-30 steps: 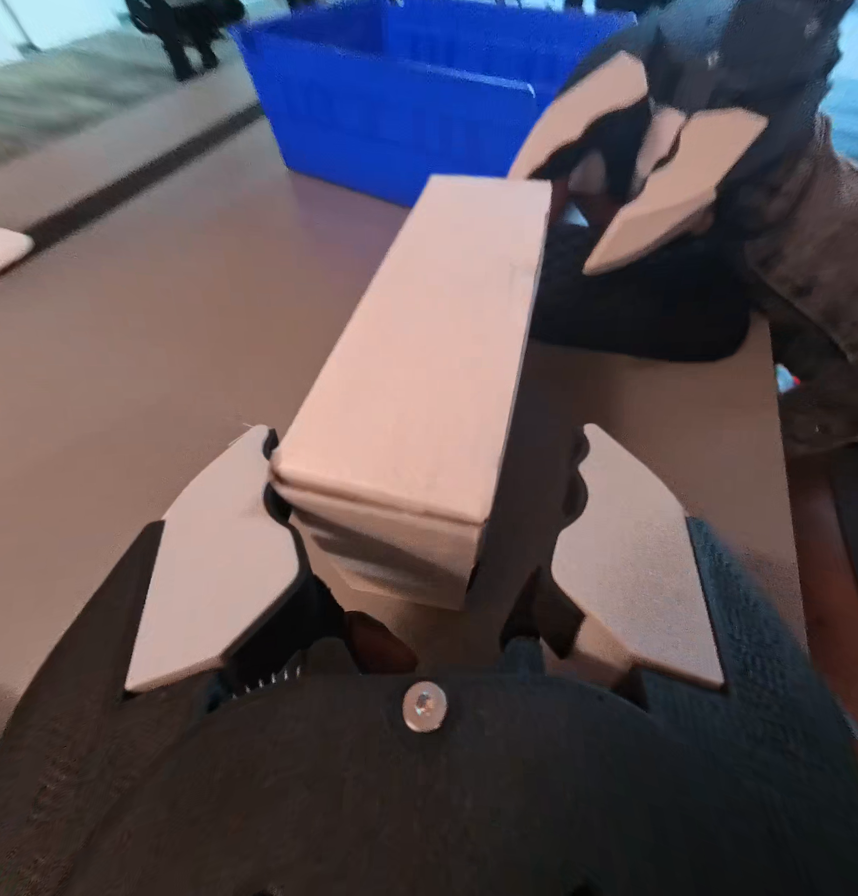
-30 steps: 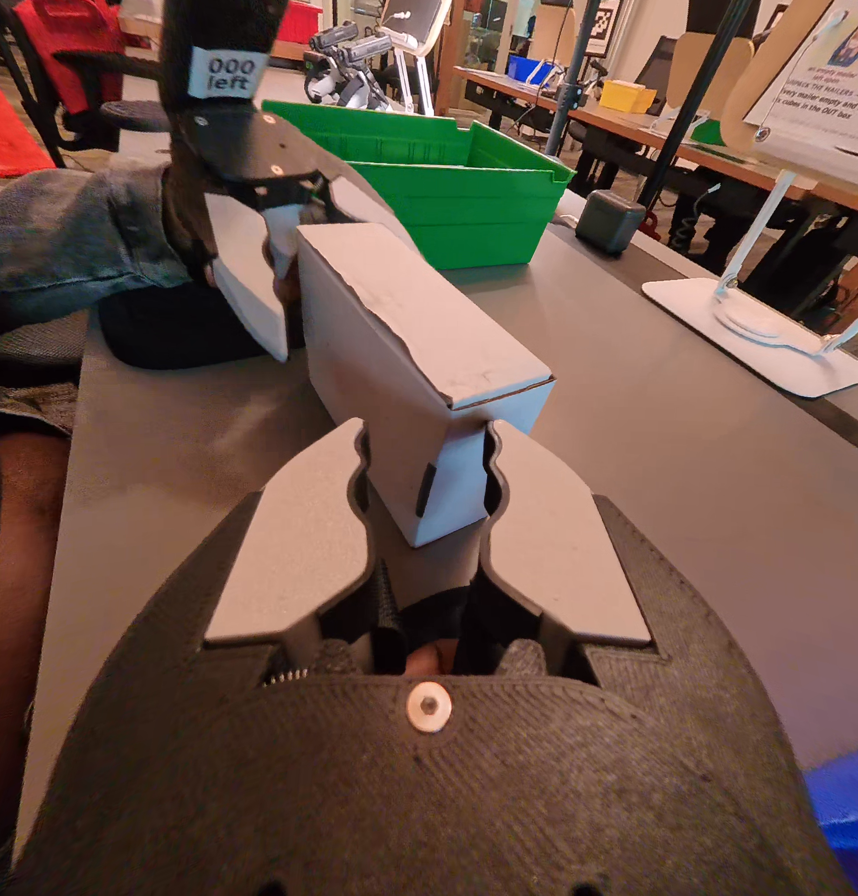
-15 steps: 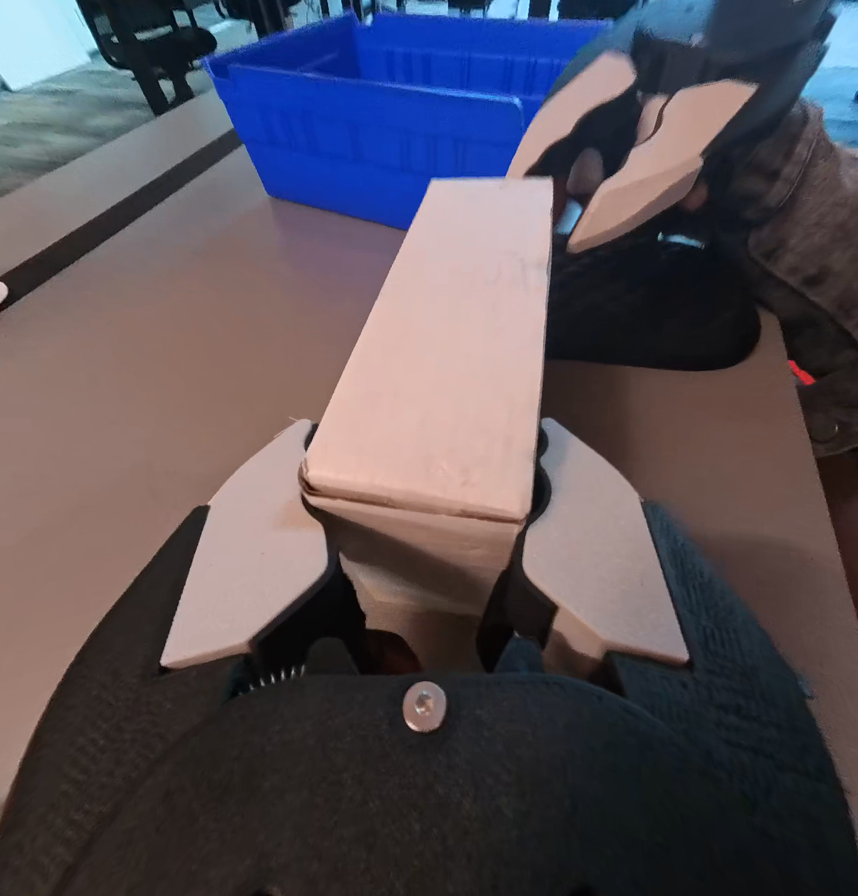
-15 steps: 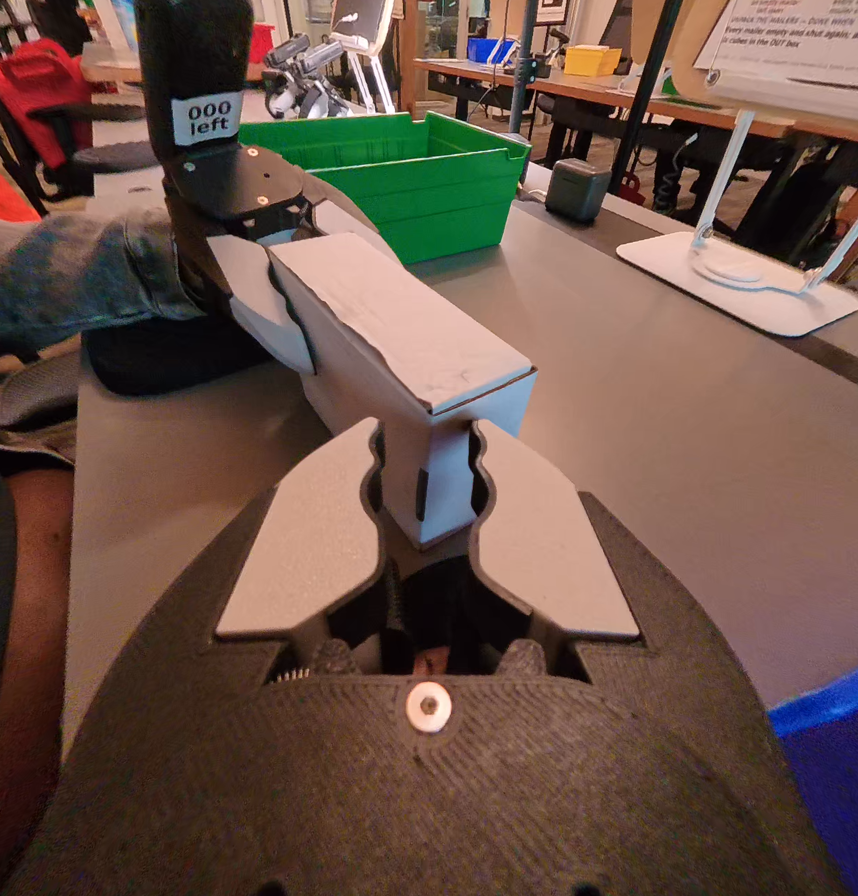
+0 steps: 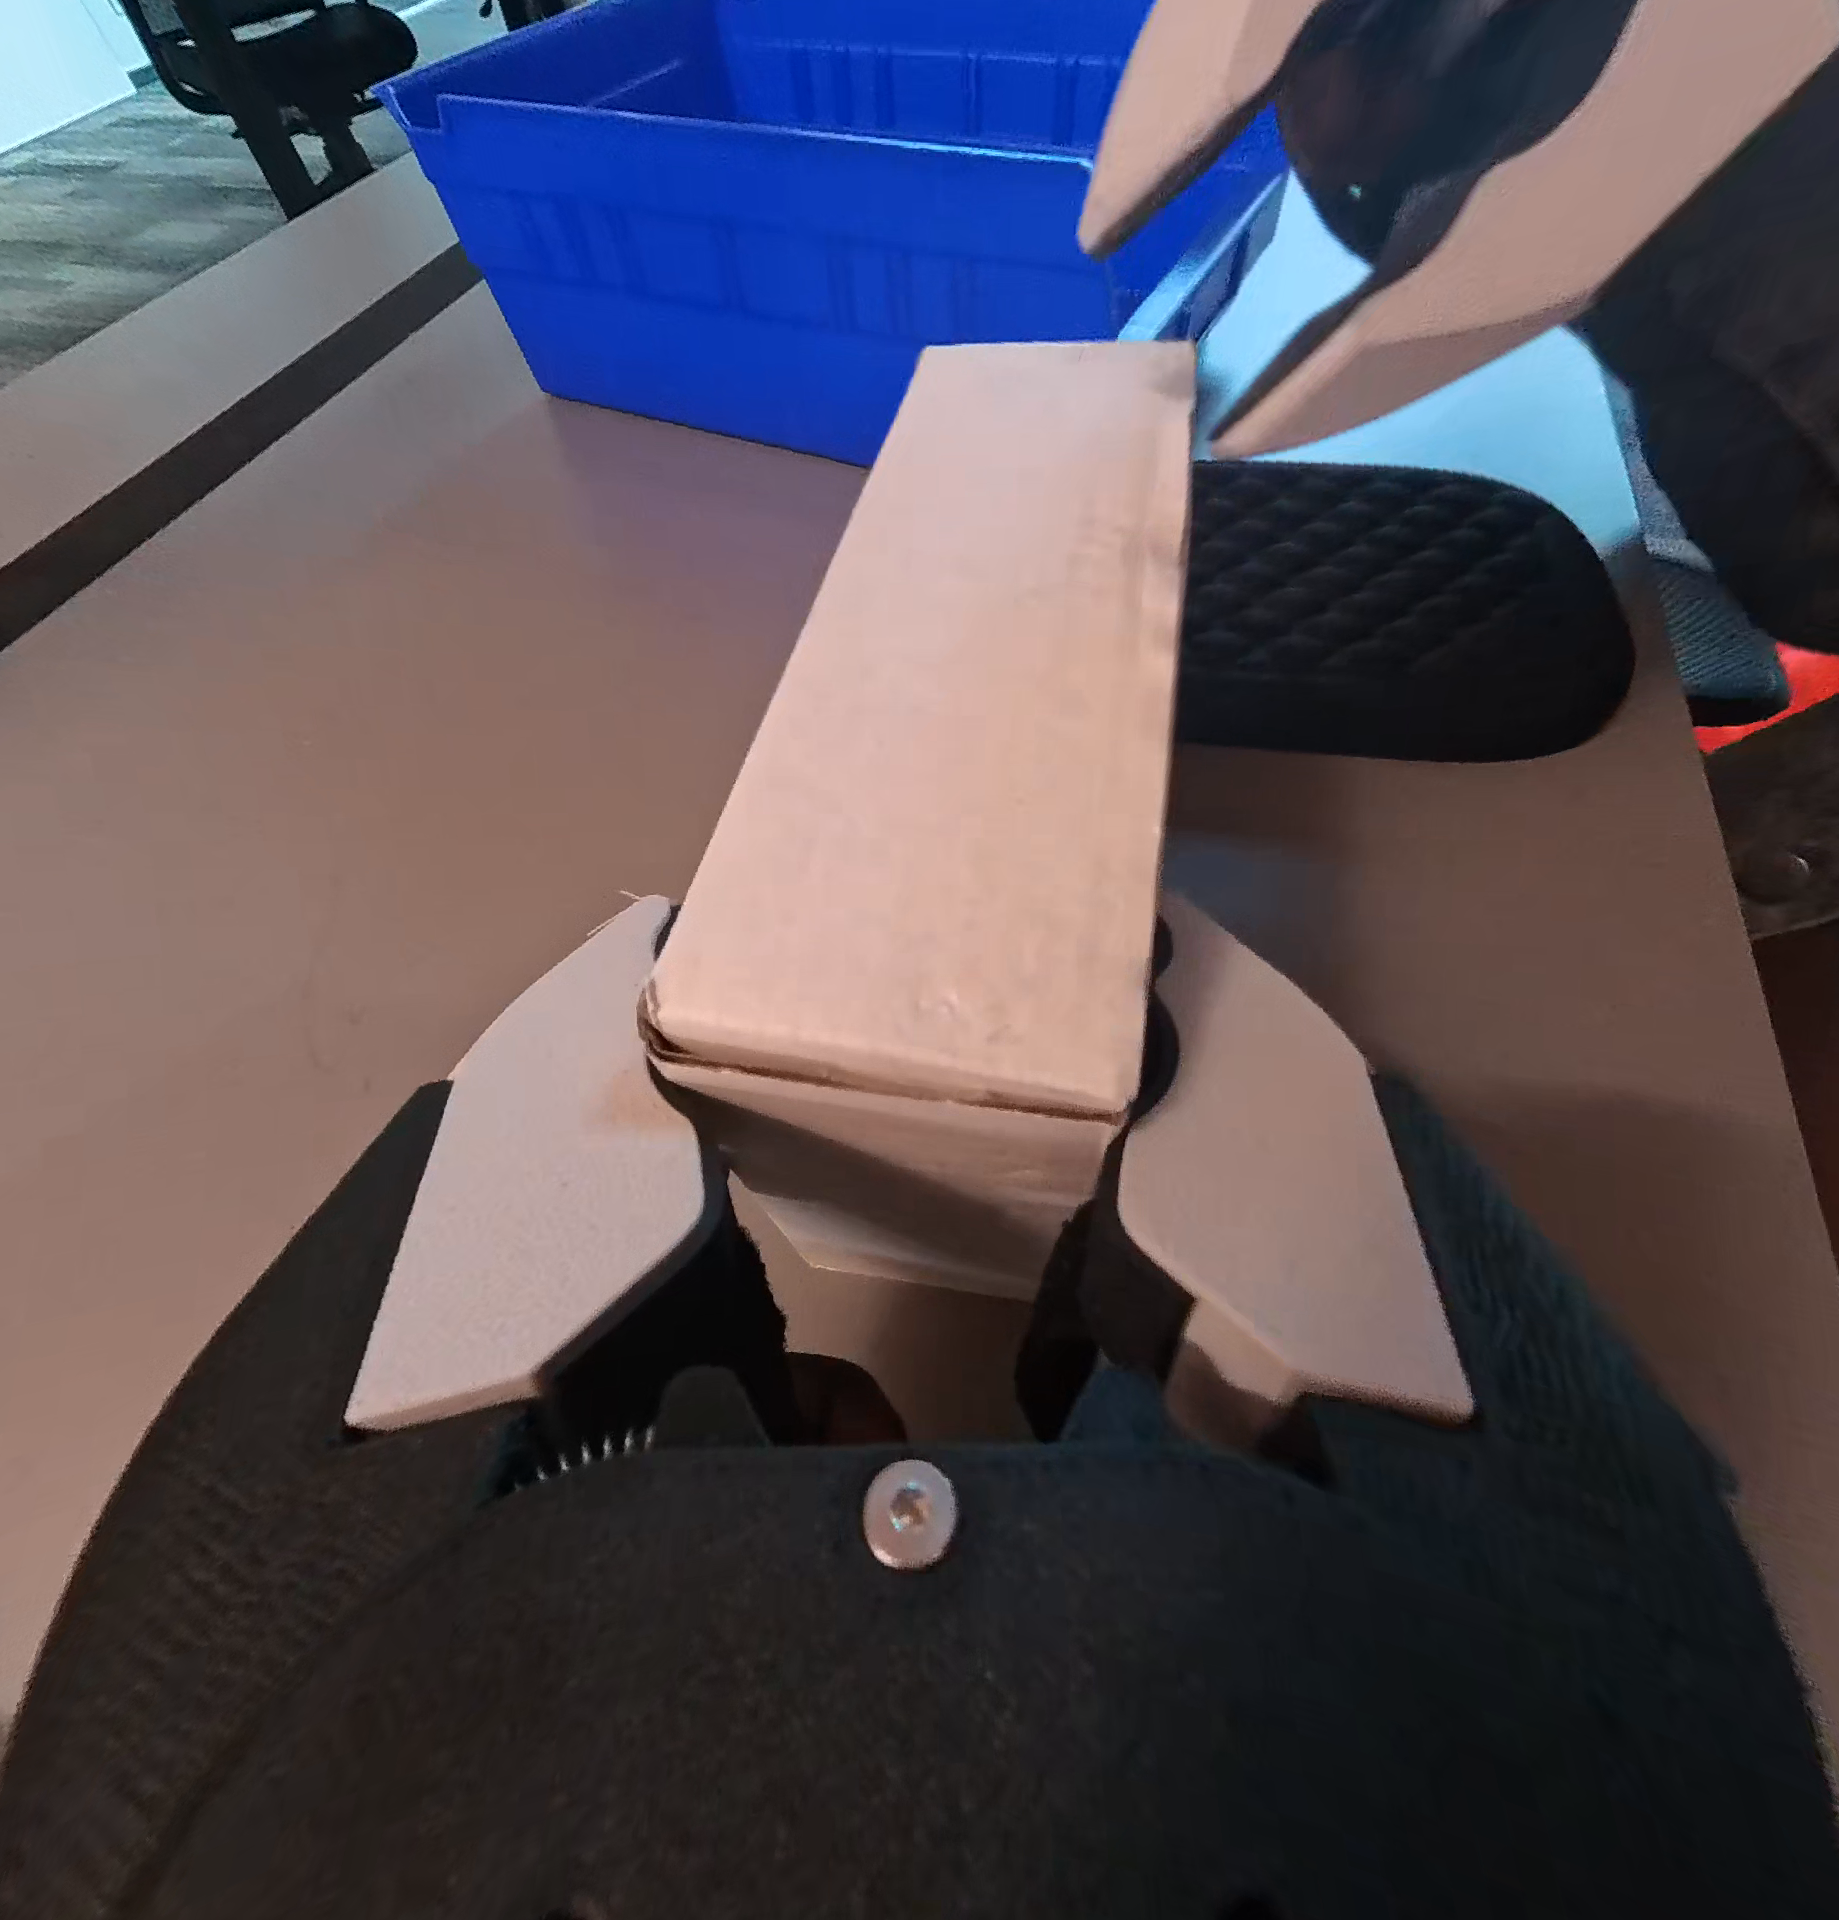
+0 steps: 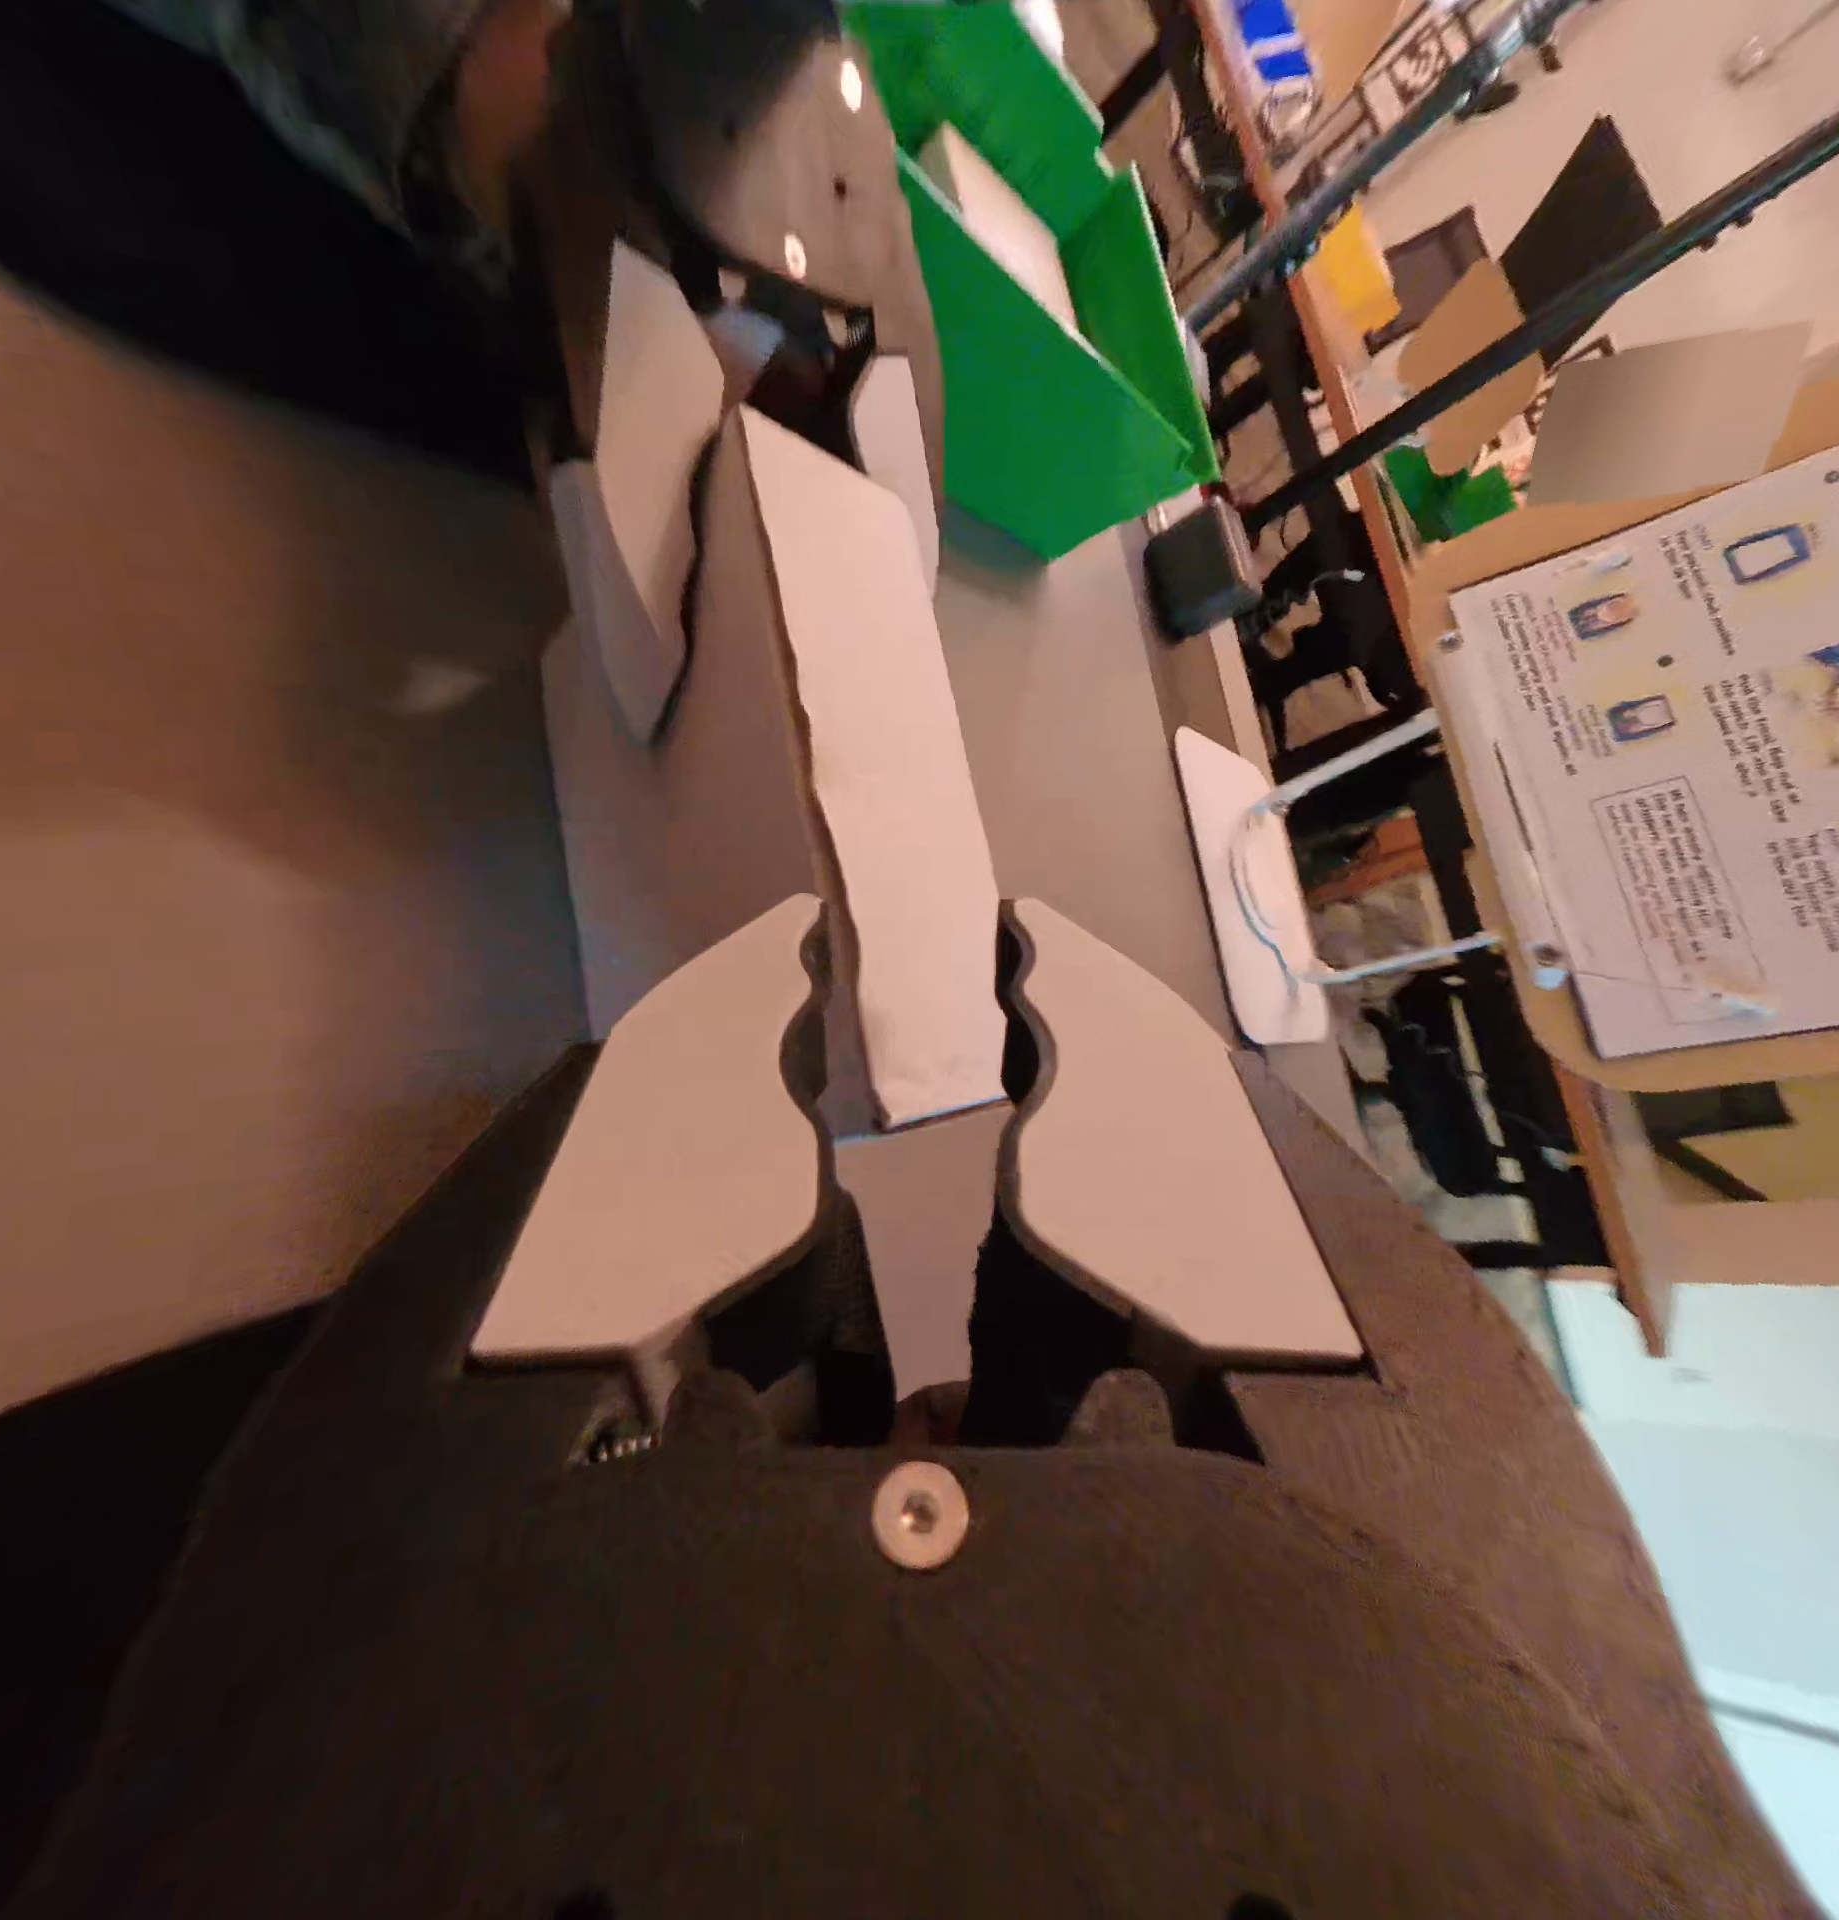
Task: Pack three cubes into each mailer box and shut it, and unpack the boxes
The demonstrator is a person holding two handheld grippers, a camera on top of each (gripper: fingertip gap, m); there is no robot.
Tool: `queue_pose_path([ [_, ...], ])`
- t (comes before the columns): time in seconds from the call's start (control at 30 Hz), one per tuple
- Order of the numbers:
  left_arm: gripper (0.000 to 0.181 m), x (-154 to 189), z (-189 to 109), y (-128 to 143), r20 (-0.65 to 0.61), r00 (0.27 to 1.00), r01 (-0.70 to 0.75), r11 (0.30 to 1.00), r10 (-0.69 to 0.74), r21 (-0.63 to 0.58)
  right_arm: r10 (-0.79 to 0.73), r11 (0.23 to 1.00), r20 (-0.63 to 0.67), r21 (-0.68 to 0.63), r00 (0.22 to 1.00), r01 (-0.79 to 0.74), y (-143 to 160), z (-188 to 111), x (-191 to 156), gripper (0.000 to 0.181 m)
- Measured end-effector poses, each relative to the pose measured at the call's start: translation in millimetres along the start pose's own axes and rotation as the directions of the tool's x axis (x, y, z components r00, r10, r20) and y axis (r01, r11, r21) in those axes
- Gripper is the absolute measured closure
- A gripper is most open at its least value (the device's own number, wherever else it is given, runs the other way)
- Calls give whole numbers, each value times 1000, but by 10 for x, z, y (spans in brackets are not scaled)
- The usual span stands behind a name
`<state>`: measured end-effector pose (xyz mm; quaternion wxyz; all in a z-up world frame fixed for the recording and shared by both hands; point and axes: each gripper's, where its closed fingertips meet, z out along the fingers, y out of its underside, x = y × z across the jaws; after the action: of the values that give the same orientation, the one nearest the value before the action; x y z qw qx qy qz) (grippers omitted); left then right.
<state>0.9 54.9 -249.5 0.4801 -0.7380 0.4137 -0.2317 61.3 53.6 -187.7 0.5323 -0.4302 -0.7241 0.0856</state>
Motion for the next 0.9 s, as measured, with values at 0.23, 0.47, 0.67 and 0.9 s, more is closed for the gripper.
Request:
queue_pose_path([
  [0.23,100,4,3,4,-20,1000,-9,1000,8,-5,-223,970,7,-95,975,223,-7,47,13,153],
  [0.47,100,-9,8,5,-16,1000,-5,1000,5,-8,-330,934,18,-138,944,329,-30,51,0,152],
  [0.67,100,-7,12,9,-15,1000,-11,1000,11,-12,-290,949,8,-131,957,288,-16,48,4,150],
  [0.9,101,2,13,18,-29,999,-35,999,35,-20,-373,922,-47,-135,927,364,-100,127,37,148],
])
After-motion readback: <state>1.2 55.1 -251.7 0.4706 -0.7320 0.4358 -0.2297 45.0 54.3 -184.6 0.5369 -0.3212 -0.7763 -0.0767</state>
